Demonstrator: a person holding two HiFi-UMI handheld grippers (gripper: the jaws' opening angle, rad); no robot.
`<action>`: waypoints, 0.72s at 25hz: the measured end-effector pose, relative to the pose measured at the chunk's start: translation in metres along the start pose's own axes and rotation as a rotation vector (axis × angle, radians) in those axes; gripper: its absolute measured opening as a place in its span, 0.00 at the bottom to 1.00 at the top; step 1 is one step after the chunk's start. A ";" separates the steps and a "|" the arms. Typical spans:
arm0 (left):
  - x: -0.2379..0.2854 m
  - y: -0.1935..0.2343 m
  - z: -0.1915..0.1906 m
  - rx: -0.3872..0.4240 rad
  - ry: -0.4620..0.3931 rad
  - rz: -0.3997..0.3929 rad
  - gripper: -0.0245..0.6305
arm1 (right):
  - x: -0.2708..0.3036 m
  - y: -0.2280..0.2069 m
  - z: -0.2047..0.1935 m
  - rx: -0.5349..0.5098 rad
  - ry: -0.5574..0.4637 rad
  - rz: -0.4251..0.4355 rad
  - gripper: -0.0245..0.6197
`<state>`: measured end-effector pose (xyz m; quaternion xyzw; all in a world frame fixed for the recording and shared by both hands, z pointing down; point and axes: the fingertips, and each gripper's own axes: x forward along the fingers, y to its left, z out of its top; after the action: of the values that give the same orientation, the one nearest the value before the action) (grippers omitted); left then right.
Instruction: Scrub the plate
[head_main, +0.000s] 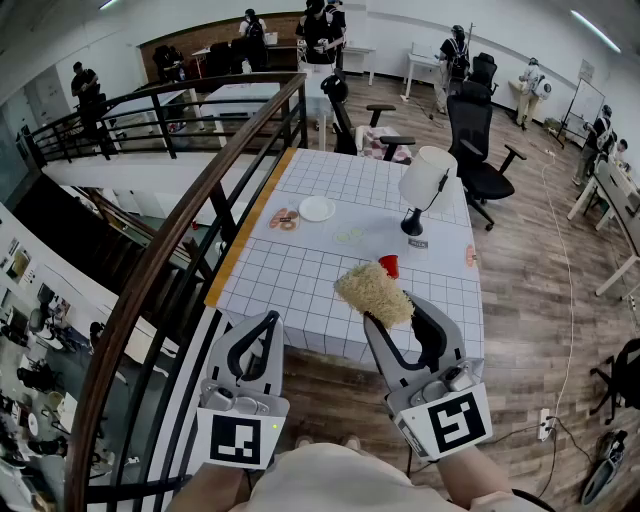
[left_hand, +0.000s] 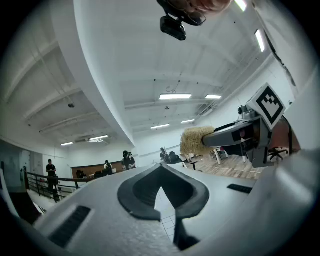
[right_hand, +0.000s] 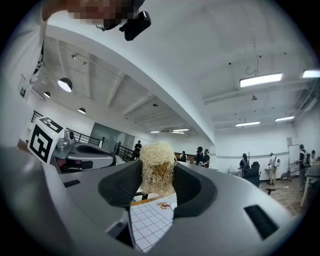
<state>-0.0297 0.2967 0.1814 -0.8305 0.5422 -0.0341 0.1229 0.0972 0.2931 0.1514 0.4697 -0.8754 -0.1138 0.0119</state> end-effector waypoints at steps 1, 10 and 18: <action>0.000 0.000 -0.001 -0.008 0.008 0.003 0.06 | -0.002 0.000 -0.001 0.000 0.002 0.000 0.33; 0.003 -0.020 0.000 0.012 0.019 -0.034 0.06 | -0.015 -0.008 0.002 0.071 -0.031 -0.004 0.33; 0.007 -0.040 0.007 -0.028 0.021 -0.069 0.06 | -0.013 -0.007 -0.002 0.069 -0.030 -0.024 0.33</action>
<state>0.0101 0.3065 0.1836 -0.8499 0.5149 -0.0395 0.1045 0.1105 0.2999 0.1527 0.4783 -0.8733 -0.0909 -0.0188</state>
